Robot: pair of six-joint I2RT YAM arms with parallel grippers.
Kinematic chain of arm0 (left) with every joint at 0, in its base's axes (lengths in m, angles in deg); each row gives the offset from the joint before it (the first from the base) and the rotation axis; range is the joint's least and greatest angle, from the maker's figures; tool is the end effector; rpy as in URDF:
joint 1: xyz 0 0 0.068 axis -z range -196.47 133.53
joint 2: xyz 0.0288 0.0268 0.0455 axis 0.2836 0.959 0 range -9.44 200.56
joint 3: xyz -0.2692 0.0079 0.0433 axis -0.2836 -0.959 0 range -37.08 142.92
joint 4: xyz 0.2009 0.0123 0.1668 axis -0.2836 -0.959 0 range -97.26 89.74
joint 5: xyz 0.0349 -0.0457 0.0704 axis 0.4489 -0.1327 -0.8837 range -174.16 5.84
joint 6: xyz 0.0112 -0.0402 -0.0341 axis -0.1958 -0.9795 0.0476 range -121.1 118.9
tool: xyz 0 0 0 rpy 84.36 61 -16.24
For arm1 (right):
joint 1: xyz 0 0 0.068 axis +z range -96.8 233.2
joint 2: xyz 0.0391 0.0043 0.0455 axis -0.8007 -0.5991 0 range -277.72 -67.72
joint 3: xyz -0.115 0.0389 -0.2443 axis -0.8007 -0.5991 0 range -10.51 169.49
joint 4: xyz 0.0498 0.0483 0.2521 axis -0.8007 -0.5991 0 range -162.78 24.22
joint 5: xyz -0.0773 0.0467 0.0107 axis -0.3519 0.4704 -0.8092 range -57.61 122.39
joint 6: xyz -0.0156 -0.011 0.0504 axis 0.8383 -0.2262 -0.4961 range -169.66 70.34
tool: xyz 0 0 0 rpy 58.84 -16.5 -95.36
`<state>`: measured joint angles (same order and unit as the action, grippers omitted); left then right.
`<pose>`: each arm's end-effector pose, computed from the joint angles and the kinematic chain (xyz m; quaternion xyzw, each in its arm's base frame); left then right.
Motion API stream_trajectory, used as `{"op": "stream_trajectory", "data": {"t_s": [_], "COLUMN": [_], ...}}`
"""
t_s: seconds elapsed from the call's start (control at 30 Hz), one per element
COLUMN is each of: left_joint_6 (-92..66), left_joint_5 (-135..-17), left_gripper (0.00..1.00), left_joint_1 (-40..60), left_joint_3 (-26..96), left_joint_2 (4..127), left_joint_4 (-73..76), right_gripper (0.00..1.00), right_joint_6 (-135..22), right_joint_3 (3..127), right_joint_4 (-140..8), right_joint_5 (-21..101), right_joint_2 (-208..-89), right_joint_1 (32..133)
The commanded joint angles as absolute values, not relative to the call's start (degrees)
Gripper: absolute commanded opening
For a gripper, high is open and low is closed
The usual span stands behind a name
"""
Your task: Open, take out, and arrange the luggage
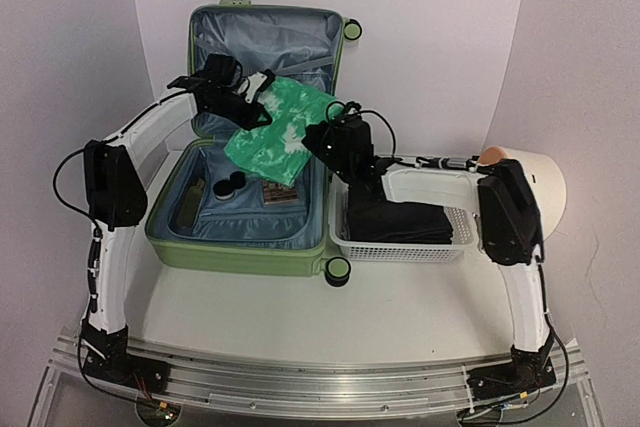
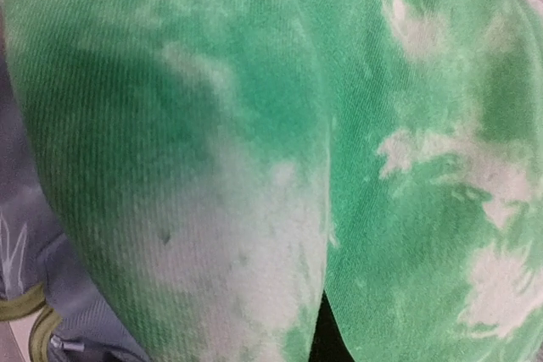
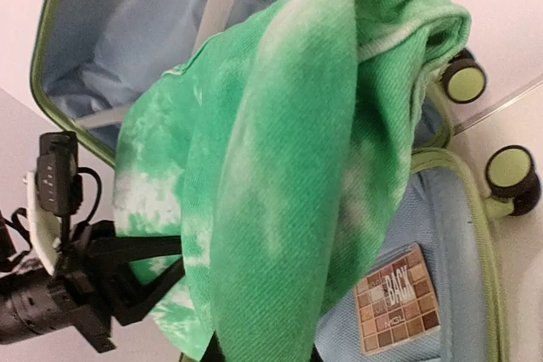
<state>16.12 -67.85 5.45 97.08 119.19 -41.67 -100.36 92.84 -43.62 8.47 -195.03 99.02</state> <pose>0.4698 -0.1999 0.3397 0.3561 0.8089 -0.1447 0.4448 0.3830 0.3735 0.2756 0.1740 0.6957 0.4090 0.5643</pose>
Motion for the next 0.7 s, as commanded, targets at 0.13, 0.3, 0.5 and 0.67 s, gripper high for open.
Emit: {"op": "stream_trajectory", "data": {"t_s": [0.13, 0.3, 0.5, 0.67], "left_joint_6": [26.5, 30.3, 33.2, 34.5], "left_joint_5": [-78.2, -81.1, -81.9, -82.4], "left_gripper": [0.0, 0.0, 0.0, 0.0], "left_joint_1": [22.0, 28.4, 32.7, 35.4], "left_joint_3": [106.0, 105.3, 104.9, 104.8], "left_joint_2": [128.9, 133.8, 137.5, 138.6], "left_joint_4": [-13.4, -2.2, 4.7, 6.0], "right_gripper": [0.0, 0.0, 0.0, 0.0], "right_joint_6": [-114.4, -124.3, -132.5, -137.4], "right_joint_3": [61.5, 45.2, 34.9, 31.4], "right_joint_4": [-35.9, -35.8, -35.9, -36.1], "right_joint_5": [-2.5, -8.1, -8.9, -5.7], "right_joint_2": [-171.6, -163.9, -159.5, -157.4], "right_joint_1": [101.3, 101.2, 101.2, 101.2]}}
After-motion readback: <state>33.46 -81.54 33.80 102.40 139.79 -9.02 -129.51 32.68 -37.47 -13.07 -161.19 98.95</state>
